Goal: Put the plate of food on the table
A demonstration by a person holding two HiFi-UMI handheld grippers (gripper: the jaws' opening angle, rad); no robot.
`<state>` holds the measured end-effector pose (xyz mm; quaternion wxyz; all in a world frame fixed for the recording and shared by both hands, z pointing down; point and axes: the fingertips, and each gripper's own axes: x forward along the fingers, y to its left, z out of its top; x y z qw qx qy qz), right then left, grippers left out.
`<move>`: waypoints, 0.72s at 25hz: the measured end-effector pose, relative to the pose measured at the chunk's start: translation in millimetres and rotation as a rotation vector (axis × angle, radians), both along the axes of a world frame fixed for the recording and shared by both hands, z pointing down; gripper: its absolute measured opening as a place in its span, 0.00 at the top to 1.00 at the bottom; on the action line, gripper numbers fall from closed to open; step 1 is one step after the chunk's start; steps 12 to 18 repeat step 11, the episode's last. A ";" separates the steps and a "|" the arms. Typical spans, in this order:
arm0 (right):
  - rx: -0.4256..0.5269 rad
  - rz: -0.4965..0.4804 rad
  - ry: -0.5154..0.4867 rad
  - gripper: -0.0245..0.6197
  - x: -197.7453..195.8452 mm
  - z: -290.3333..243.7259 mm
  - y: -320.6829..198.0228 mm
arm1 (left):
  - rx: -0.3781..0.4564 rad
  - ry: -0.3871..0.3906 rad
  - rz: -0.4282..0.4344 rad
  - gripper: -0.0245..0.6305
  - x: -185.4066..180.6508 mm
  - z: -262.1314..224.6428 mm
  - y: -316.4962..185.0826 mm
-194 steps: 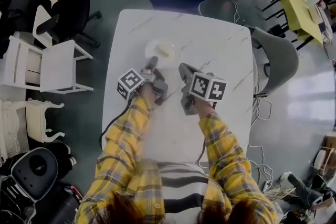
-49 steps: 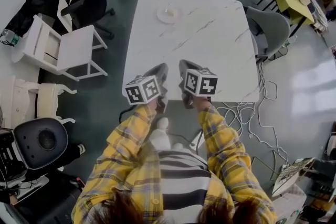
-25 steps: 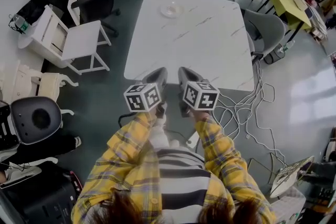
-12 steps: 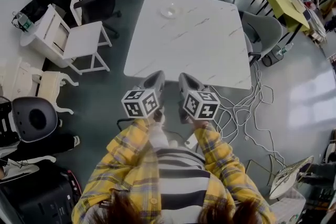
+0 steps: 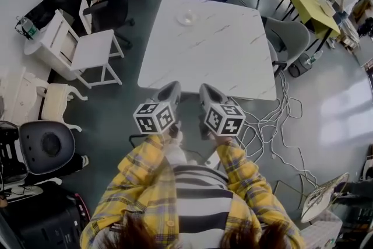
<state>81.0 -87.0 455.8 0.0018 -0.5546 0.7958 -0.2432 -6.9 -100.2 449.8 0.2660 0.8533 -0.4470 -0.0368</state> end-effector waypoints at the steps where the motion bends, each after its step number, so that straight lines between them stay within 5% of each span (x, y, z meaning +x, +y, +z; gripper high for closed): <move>1: 0.002 -0.001 -0.001 0.96 -1.0 -1.1 0.3 | 0.003 0.000 -0.001 0.97 -0.9 -1.2 0.0; 18: 0.023 0.019 -0.017 0.96 2.1 -13.4 -1.9 | 0.000 0.031 -0.003 0.97 -0.7 -9.2 -2.8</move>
